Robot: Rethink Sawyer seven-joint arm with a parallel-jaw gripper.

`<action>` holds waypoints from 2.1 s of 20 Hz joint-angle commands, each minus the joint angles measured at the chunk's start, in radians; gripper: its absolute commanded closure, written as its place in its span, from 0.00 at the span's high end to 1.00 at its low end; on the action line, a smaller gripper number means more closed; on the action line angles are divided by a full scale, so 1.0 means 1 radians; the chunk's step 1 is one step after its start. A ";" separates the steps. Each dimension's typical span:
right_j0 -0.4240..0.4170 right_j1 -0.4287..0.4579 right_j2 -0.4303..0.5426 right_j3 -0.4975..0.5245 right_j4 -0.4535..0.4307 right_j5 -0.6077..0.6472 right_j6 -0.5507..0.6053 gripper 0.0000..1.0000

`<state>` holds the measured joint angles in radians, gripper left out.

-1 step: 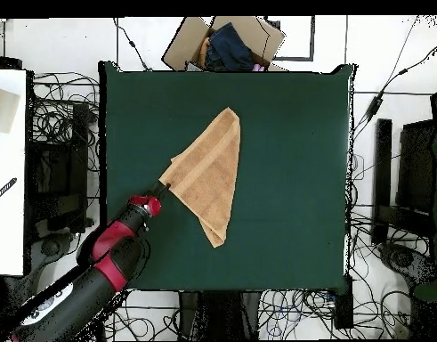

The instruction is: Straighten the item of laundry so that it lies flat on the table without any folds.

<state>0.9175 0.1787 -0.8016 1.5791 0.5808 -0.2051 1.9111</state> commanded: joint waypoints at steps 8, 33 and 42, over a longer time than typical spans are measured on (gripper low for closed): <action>-0.074 0.068 0.171 -0.141 0.002 -0.074 0.146 1.00; -0.081 0.086 0.144 -0.117 -0.014 -0.142 0.135 1.00; -0.113 0.076 0.171 -0.097 -0.066 -0.210 0.150 1.00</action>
<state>0.8532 0.2065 -0.8030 1.5439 0.5684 -0.3497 1.9111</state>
